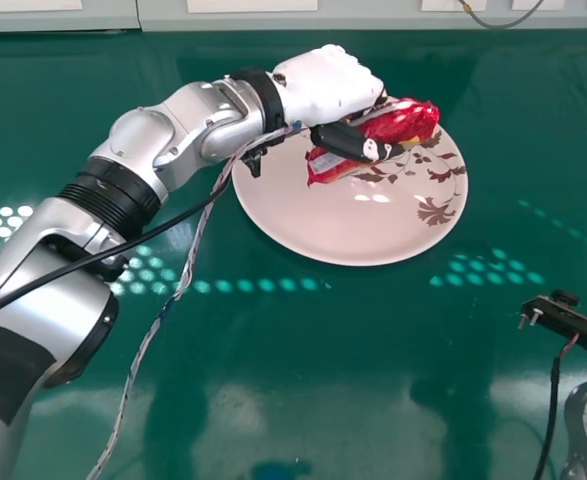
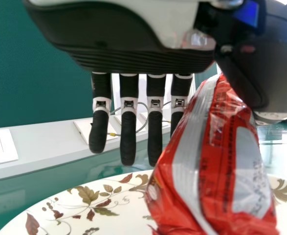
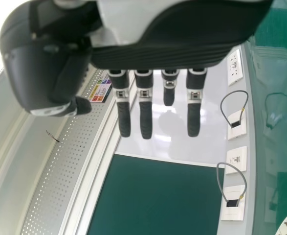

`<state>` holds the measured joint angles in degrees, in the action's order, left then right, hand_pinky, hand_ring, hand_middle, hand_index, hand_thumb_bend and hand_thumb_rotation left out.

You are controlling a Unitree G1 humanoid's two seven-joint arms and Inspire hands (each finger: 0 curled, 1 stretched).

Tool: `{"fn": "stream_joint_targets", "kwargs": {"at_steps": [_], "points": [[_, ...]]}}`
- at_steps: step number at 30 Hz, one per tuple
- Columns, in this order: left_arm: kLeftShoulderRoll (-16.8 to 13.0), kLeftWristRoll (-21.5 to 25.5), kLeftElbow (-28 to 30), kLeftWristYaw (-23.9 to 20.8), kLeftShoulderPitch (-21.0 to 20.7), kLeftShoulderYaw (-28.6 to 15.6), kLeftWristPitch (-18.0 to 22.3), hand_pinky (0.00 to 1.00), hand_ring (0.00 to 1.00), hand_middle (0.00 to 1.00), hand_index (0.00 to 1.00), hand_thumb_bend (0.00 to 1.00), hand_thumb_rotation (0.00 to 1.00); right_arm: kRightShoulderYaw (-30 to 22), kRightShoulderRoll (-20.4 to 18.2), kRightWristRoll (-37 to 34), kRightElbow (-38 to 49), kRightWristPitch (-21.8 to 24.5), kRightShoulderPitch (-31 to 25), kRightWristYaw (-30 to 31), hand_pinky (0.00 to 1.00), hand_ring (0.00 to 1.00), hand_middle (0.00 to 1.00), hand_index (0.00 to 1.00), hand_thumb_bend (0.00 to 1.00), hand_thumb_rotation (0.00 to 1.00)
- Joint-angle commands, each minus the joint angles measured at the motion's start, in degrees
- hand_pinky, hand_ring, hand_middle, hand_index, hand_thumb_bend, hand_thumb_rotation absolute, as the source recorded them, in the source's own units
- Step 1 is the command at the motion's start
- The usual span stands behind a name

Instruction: Pick up biscuit and place it in the plate

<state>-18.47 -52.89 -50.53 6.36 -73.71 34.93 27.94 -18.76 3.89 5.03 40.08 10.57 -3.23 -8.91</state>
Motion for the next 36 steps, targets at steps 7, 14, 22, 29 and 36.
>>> {"fn": "stream_joint_targets", "kwargs": {"at_steps": [7,14,22,29,36], "points": [[-0.07,-4.08,4.48,7.97,-2.42,3.15,-6.56,0.54,0.72,0.78,0.76,0.73,0.18,-0.90,-0.15,-0.21,1.74,0.38,-1.45,0.07,0.67,0.76,0.78,0.77,0.47,0.14],[-1.42,-5.07,10.15,13.17,-0.91,3.22,-9.92,1.00,1.00,1.00,1.00,1.00,0.54,-0.87,-0.05,0.72,2.06,0.81,-2.03,-0.03,0.69,0.77,0.79,0.78,0.46,0.15],[-2.03,-4.94,11.05,11.30,-0.18,2.96,-9.58,1.00,1.00,1.00,1.00,1.00,0.55,-0.94,0.00,0.55,1.77,-0.04,-2.61,0.03,0.69,0.77,0.79,0.79,0.47,0.16],[-5.19,-2.96,13.95,8.69,0.76,0.62,-7.60,1.00,1.00,1.00,1.00,1.00,0.61,-0.49,-0.78,1.11,2.03,0.07,-3.06,-0.60,0.68,0.77,0.79,0.78,0.47,0.14],[-11.13,0.46,19.78,7.02,3.13,-3.95,-4.89,0.93,0.99,1.00,0.96,0.95,0.61,-0.39,-1.33,1.20,1.35,-0.54,-3.31,-0.72,0.66,0.76,0.79,0.78,0.48,0.16]]}}
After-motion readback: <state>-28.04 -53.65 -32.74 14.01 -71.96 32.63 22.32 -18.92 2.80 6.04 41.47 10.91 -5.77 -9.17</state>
